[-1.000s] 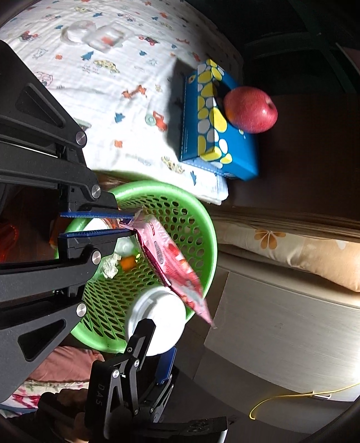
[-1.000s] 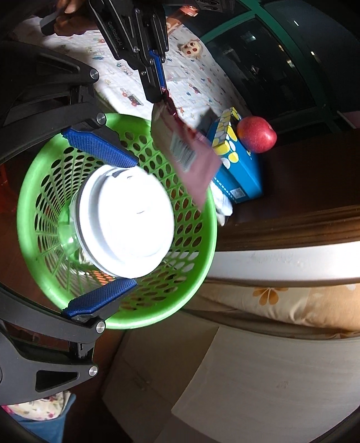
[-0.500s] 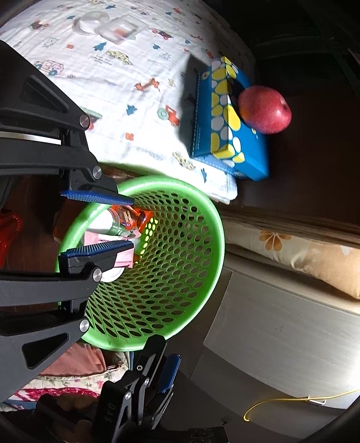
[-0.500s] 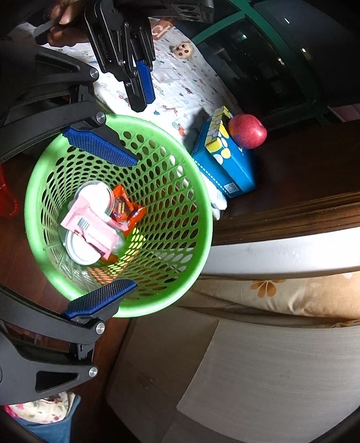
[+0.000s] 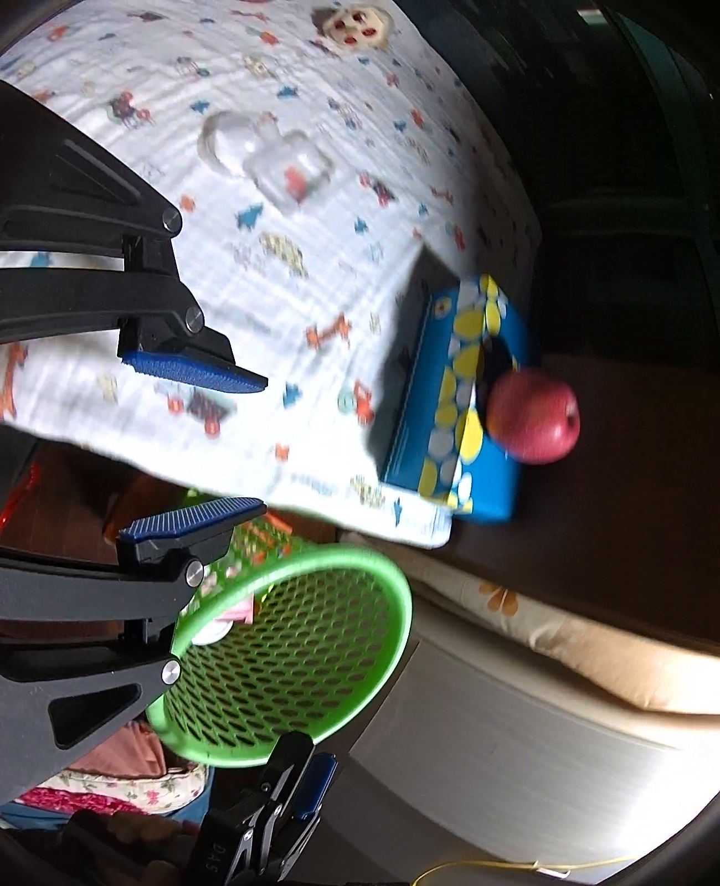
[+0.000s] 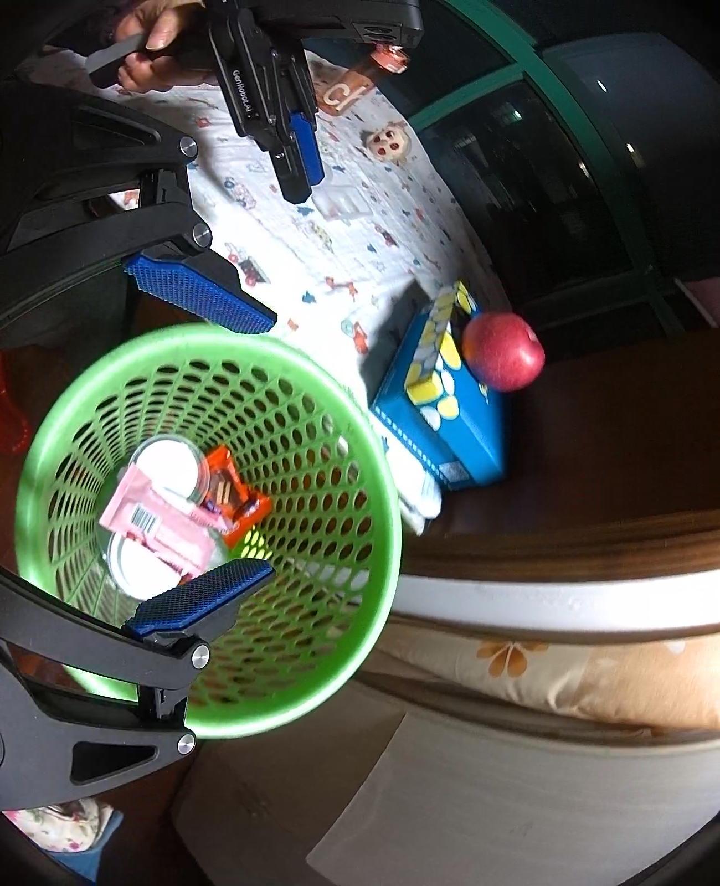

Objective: Collect trash
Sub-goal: 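Move both open tools back over the bed toward the clear plastic container, then grasp the clear rectangular container with the right tool while the left tool grasps the clear round cup, then carry container and cup over the green basket with both tools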

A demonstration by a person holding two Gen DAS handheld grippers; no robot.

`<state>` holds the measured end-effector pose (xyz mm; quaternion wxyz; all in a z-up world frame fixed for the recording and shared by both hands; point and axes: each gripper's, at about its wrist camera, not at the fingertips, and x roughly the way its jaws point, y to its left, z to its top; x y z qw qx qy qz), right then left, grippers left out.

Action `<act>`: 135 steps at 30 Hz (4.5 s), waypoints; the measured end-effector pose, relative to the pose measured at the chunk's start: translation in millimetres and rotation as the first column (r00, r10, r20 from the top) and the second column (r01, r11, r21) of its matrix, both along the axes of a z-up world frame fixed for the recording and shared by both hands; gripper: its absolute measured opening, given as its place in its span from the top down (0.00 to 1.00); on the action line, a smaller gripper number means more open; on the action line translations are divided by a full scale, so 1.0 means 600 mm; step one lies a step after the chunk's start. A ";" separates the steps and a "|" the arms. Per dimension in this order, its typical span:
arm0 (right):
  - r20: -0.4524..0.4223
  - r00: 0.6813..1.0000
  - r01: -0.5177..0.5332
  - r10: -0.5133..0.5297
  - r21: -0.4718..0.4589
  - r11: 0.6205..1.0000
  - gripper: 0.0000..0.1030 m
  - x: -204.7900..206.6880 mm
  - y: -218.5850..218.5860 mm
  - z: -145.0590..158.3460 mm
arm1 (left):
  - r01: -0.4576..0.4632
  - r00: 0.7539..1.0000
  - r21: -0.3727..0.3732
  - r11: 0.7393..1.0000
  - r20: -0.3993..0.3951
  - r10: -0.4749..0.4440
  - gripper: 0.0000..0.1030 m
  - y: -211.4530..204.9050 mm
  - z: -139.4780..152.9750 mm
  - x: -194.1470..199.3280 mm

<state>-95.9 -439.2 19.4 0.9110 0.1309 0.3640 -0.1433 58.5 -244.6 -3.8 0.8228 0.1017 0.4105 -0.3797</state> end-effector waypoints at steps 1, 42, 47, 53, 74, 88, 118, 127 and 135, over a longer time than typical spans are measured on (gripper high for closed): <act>-0.001 1.000 -0.012 0.012 0.000 1.000 0.20 0.009 0.007 0.000 | -0.020 1.000 0.002 1.000 0.001 0.020 0.59 0.013 -0.001 0.009; -0.085 0.941 -0.324 0.329 0.062 0.944 0.20 0.316 0.219 -0.060 | -0.296 0.953 0.109 0.949 -0.030 0.300 0.49 0.198 -0.154 0.271; -0.089 0.926 -0.362 0.367 0.066 0.930 0.20 0.355 0.245 -0.071 | -0.310 0.949 0.091 0.946 -0.029 0.314 0.49 0.231 -0.136 0.258; -0.118 0.896 -0.424 0.429 0.064 0.903 0.20 0.419 0.292 -0.102 | -0.360 0.932 0.068 0.930 -0.019 0.362 0.49 0.298 -0.108 0.247; -0.227 0.848 -0.481 0.480 0.054 0.875 0.40 0.558 0.366 -0.191 | -0.446 0.894 0.062 0.893 -0.011 0.447 0.49 0.396 -0.088 0.246; -0.169 0.873 -0.460 0.458 0.033 0.887 0.43 0.473 0.349 -0.130 | -0.429 0.903 0.047 0.902 0.004 0.430 0.49 0.369 -0.062 0.214; -0.050 0.993 -0.110 0.110 0.019 0.994 0.43 0.094 0.072 -0.023 | -0.065 0.997 -0.038 0.997 0.050 0.066 0.49 0.050 0.012 0.027; -0.057 0.998 0.033 -0.032 0.015 0.999 0.43 0.014 -0.016 -0.029 | 0.047 0.997 -0.039 0.998 0.062 -0.044 0.49 -0.042 0.033 -0.009; -0.057 0.993 0.109 -0.108 0.013 0.994 0.42 -0.034 -0.065 -0.033 | 0.133 0.990 -0.029 0.991 0.057 -0.131 0.49 -0.116 0.036 -0.045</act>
